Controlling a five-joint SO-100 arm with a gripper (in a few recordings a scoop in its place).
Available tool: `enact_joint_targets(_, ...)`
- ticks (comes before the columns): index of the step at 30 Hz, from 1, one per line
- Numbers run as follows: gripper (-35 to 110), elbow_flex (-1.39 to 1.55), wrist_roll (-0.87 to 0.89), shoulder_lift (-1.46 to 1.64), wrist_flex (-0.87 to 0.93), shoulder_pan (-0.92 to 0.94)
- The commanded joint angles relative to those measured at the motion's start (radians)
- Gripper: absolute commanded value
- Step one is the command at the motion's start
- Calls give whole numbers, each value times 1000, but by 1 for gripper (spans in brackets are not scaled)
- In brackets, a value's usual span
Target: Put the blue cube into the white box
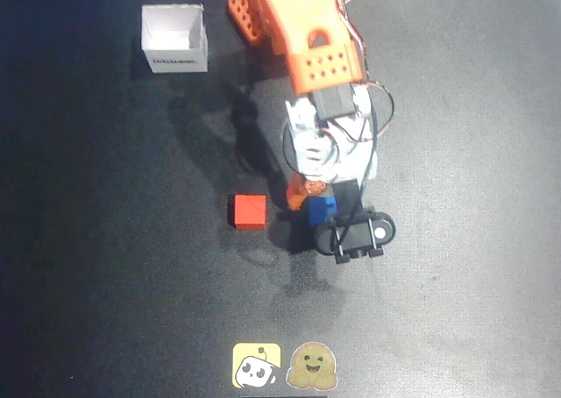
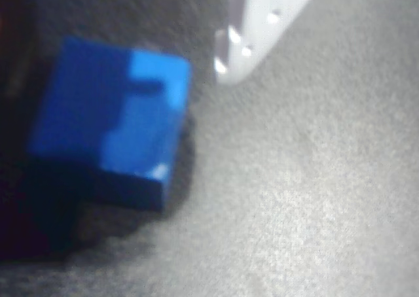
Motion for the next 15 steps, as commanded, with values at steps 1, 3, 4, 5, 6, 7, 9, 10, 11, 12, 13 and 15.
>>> enact_joint_targets(1,26,-35,15,-20,-44,-11)
enact_joint_targets(3,26,-32,17,-44,-78,-12)
enact_joint_targets(4,26,-31,18,-54,-95,-12)
enact_joint_targets(5,26,-32,18,-67,-107,-12)
enact_joint_targets(6,26,-32,18,-80,-123,-12)
enact_joint_targets(7,24,-29,20,-91,-137,-12)
enact_joint_targets(9,17,-29,21,-114,-160,-6)
enact_joint_targets(10,11,-29,23,-121,-166,-3)
enact_joint_targets(11,5,-29,25,-124,-169,3)
enact_joint_targets(12,0,-29,23,-127,-173,11)
enact_joint_targets(13,0,-32,21,-129,-173,17)
enact_joint_targets(15,0,-28,29,-123,-169,31)
